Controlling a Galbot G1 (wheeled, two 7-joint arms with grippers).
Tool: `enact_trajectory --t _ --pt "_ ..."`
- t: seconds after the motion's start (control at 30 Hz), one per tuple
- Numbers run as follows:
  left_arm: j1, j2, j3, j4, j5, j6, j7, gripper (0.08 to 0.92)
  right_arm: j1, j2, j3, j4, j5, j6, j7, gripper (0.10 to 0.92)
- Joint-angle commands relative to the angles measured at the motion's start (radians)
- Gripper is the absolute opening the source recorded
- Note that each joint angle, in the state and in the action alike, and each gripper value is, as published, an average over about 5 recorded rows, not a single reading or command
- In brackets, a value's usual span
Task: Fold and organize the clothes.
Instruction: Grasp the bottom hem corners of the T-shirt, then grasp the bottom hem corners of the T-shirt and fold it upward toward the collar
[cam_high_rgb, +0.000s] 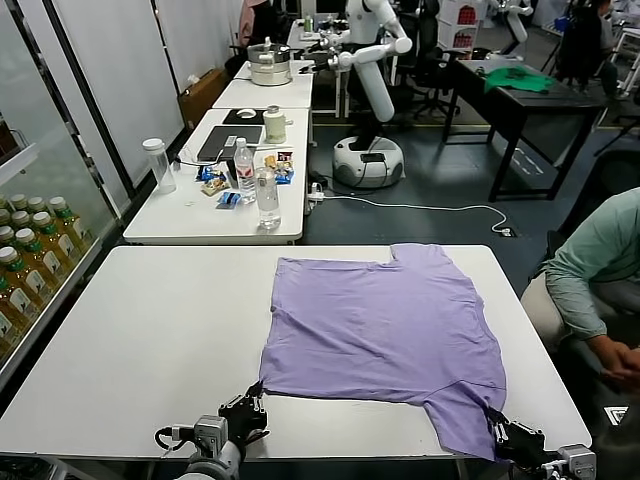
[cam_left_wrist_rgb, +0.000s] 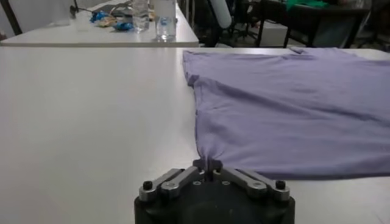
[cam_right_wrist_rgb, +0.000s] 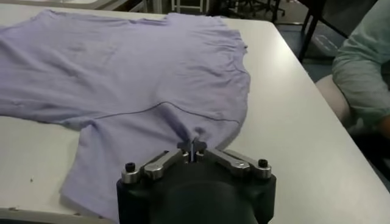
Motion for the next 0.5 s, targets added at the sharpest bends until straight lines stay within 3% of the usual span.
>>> enact_trajectory --t 0.03,0.3,0.4,0.5 --pt "0.22 0.095 -0.141 -0.191 -0.009 -0.009 -0.002 0.084 -0.138 0.008 0.075 0.143 -0.013 0.002 -0.002 0.11" --pt "0.539 0.178 -0.233 -0.337 -0.012 -0.06 -0.06 0.084 -0.291 0.039 0.128 0.234 -0.085 0.019 -0.011 0.11" --pt "0.534 0.174 -0.243 -0.368 -0.018 -0.072 -0.06 0.084 -0.265 0.04 0.116 0.251 -0.092 0.023 -0.004 0.11" --pt "0.405 0.153 -0.243 -0.338 -0.048 -0.077 -0.045 0.084 -0.147 0.037 0.074 0.228 -0.095 0.003 0.011 0.11"
